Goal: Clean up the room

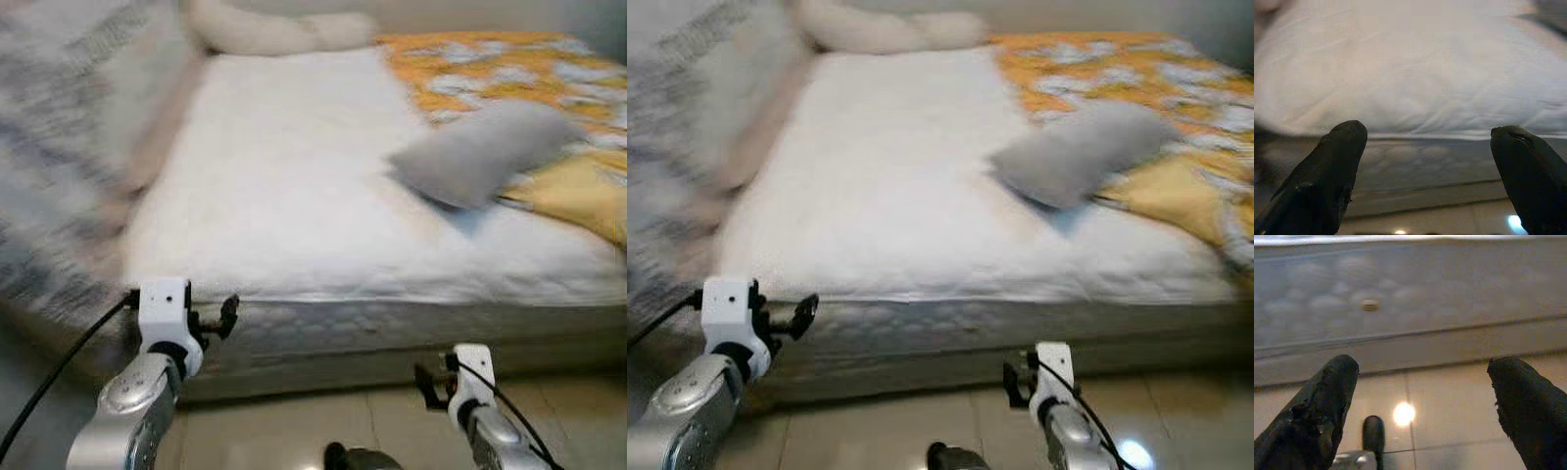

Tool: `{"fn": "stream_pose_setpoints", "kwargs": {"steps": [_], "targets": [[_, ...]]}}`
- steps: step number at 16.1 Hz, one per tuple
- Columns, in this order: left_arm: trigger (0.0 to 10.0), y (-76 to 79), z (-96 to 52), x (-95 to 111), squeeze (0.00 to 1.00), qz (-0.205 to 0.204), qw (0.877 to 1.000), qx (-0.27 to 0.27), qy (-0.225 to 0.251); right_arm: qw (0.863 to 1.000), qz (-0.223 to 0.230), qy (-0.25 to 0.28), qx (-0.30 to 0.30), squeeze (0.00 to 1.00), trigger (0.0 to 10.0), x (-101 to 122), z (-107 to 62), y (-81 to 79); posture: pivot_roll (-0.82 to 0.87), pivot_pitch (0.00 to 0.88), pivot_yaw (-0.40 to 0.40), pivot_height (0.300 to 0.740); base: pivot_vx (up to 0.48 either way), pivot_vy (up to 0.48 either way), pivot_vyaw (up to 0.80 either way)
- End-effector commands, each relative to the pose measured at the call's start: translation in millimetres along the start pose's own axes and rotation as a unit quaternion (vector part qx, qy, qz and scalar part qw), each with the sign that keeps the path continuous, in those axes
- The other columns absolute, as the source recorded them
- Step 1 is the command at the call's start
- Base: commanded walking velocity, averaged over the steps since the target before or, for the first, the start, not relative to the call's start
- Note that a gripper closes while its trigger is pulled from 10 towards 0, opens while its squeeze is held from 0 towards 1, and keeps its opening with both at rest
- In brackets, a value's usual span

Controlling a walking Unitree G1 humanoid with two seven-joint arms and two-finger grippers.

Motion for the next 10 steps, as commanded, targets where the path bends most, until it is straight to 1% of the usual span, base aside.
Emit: {"fn": "stream_pose_setpoints", "kwargs": {"steps": [1, 3, 4, 5, 6, 7, 8, 9, 10], "targets": [[10.0, 0.1, 1.6, -2, 0.0, 0.001, 1.0, 0.0, -0.011, 1.0, -0.001, 0.006, -0.006, 0.98, 10.0, 1, 1.0, 3.1, -0.05, 0.0, 0.018, 0.74, 0.0, 0.0, -0.76], [10.0, 2.4, 2.9, 3, 0.0, 0.003, 1.0, -0.004, -0.002, 1.0, 0.001, 0.009, -0.009, 0.98, 10.0, 1, 1.9, 6.7, -0.05, 0.0, 0.01, 0.74, 0.0, 0.0, -0.75], [10.0, 7.8, 3.0, 3, 0.0, 0.027, 0.999, -0.022, -0.001, 1.0, 0.005, 0.022, -0.012, 0.96, 10.0, 5, 2.2, 9.0, -0.05, 0.0, 0.01, 0.74, 0.0, 0.0, -0.68], [10.0, 8.8, 3.2, 5, 0.0, 0.024, 0.999, -0.021, 0.008, 0.999, 0.019, 0.036, -0.018, 0.07, 10.0, 11, 3.0, 13.3, -0.04, 0.0, 0.01, 0.74, 0.0, 0.0, 0.0], [10.0, 7.2, 3.8, 7, 0.0, 0.035, 0.999, -0.015, 0.015, 0.999, -0.011, 0.022, -0.038, 0.0, 10.0, 11, 4.2, 19.8, -0.05, 0.0, 0.012, 0.74, 0.0, 0.0, 0.0], [10.0, 7.0, 4.8, 6, 0.0, 0.027, 0.999, -0.019, 0.014, 0.999, -0.02, -0.03, -0.04, 0.0, 10.0, 2, 5.4, 23.8, -0.06, 0.0, 0.028, 0.74, 0.0, 0.0, 0.0], [10.0, 7.0, 6.5, 2, 0.0, 0.022, 0.999, -0.023, 0.003, 0.996, -0.051, -0.078, -0.011, 0.0, 10.0, -10, 5.0, 18.1, -0.06, 0.0, 0.029, 0.74, 0.0, 0.0, 0.0], [10.0, 9.7, 8.7, -1, 0.0, 0.047, 0.998, -0.032, -0.005, 0.998, -0.058, -0.02, -0.001, 0.0, 10.0, 21, 13.3, 14.9, -0.04, 0.0, 0.024, 0.74, 0.0, 0.0, 0.0], [10.0, 11.3, 10.8, -1, 0.0, 0.079, 0.996, -0.042, -0.003, 0.998, 0.003, 0.063, 0.002, 0.0, 10.0, 67, 20.8, 14.6, -0.04, 0.0, 0.024, 0.74, 0.0, 0.0, 0.0]]}}
Point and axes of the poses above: a point about 5 cm out from each wrist's last joint towards the gripper, its own z axis pointing out of the wrist towards the gripper, its own x axis along the axis of the wrist's last joint, y = z × x, the point moved 4 cm from there along z, pointing out of the wrist towards the gripper, and after that the axes turned 6 degrees about -z, right-handed, at the moved point
